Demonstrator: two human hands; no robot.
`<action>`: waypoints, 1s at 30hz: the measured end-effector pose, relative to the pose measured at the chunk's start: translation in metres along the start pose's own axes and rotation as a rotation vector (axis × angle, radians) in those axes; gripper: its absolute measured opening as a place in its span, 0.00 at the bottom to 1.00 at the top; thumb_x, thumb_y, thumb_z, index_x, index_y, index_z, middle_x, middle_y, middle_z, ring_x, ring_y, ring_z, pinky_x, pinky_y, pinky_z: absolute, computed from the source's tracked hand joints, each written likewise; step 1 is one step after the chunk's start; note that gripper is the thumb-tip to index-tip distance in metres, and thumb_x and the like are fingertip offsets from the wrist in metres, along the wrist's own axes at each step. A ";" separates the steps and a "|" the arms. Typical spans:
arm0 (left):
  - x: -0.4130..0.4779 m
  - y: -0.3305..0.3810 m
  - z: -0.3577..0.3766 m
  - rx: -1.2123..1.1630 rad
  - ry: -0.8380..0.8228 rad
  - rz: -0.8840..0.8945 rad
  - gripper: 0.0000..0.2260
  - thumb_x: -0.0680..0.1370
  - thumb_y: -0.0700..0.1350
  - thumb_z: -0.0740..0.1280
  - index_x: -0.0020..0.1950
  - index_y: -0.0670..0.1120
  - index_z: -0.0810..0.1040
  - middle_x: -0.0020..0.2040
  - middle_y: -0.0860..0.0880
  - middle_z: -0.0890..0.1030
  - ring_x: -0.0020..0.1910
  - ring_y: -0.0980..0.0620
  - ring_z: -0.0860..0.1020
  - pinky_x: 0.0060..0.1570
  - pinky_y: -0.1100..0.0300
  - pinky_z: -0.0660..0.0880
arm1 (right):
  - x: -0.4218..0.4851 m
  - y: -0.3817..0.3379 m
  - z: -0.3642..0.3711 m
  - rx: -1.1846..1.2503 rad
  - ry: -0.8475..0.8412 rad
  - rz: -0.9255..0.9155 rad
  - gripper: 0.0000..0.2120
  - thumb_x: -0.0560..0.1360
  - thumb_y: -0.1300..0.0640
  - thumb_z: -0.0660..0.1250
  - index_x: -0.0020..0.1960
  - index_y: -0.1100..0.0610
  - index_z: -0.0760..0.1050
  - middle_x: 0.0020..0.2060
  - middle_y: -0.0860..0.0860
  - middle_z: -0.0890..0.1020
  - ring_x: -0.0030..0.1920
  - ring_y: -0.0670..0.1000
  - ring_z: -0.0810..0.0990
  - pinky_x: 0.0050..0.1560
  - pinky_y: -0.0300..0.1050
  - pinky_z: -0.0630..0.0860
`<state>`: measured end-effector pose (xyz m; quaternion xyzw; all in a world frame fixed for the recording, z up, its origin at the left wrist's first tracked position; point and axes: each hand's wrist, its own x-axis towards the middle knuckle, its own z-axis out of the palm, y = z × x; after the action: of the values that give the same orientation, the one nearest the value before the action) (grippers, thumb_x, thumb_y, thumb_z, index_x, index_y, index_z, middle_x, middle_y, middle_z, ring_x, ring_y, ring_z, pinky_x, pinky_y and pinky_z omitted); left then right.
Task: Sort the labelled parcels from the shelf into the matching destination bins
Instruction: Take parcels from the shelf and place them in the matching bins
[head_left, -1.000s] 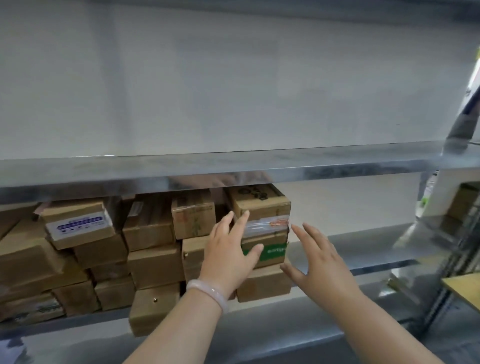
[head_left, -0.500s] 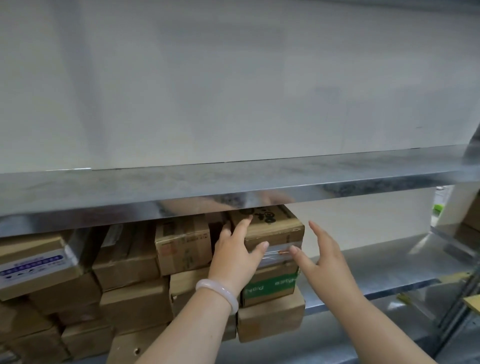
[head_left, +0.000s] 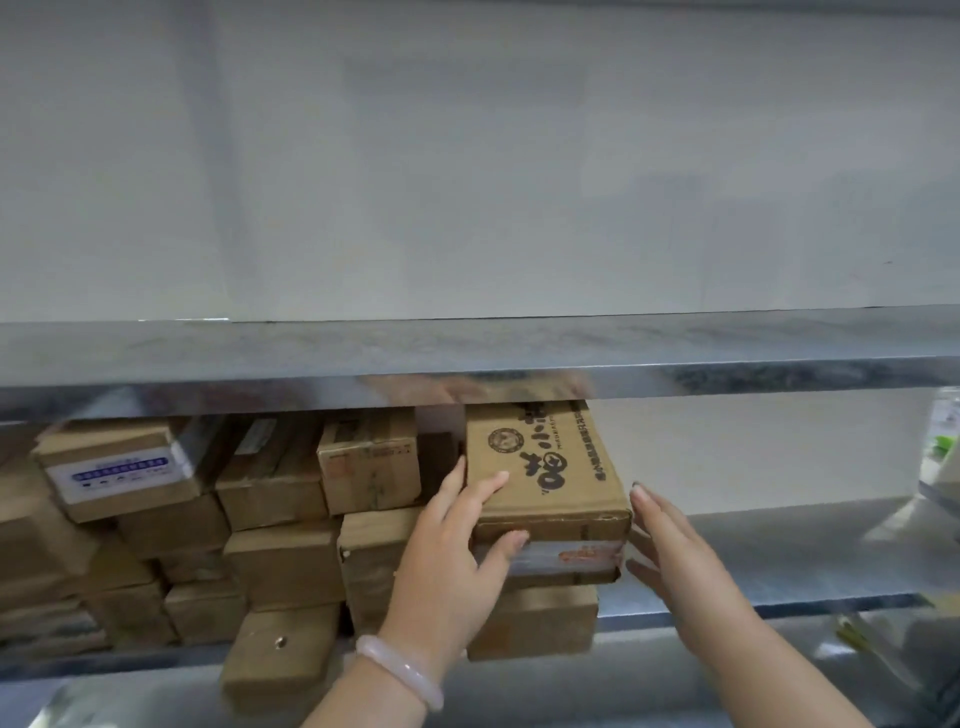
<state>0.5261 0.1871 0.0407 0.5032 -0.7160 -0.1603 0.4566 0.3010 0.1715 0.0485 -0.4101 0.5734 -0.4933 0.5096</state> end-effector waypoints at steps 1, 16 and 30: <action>-0.008 0.007 0.001 -0.015 0.002 0.009 0.23 0.77 0.54 0.69 0.70 0.68 0.66 0.78 0.59 0.60 0.75 0.59 0.61 0.70 0.51 0.70 | -0.005 0.000 -0.002 0.061 -0.083 0.053 0.27 0.73 0.36 0.63 0.69 0.46 0.71 0.64 0.52 0.78 0.64 0.56 0.76 0.65 0.59 0.73; -0.134 0.084 0.012 -0.229 0.057 -0.643 0.59 0.55 0.76 0.71 0.78 0.64 0.42 0.68 0.58 0.54 0.64 0.61 0.57 0.66 0.59 0.56 | -0.114 0.057 -0.021 -0.508 -0.412 -0.493 0.55 0.56 0.26 0.73 0.76 0.35 0.51 0.75 0.40 0.54 0.75 0.42 0.55 0.72 0.55 0.66; -0.238 0.073 -0.097 -1.157 0.520 -0.789 0.26 0.69 0.59 0.71 0.62 0.48 0.82 0.61 0.40 0.82 0.57 0.40 0.82 0.47 0.45 0.81 | -0.166 0.042 0.098 -0.060 -0.856 0.029 0.26 0.69 0.35 0.68 0.66 0.37 0.74 0.64 0.41 0.77 0.62 0.46 0.77 0.65 0.56 0.73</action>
<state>0.5812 0.4478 0.0259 0.4239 -0.1527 -0.5391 0.7116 0.4232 0.3261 0.0381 -0.5843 0.3301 -0.2546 0.6963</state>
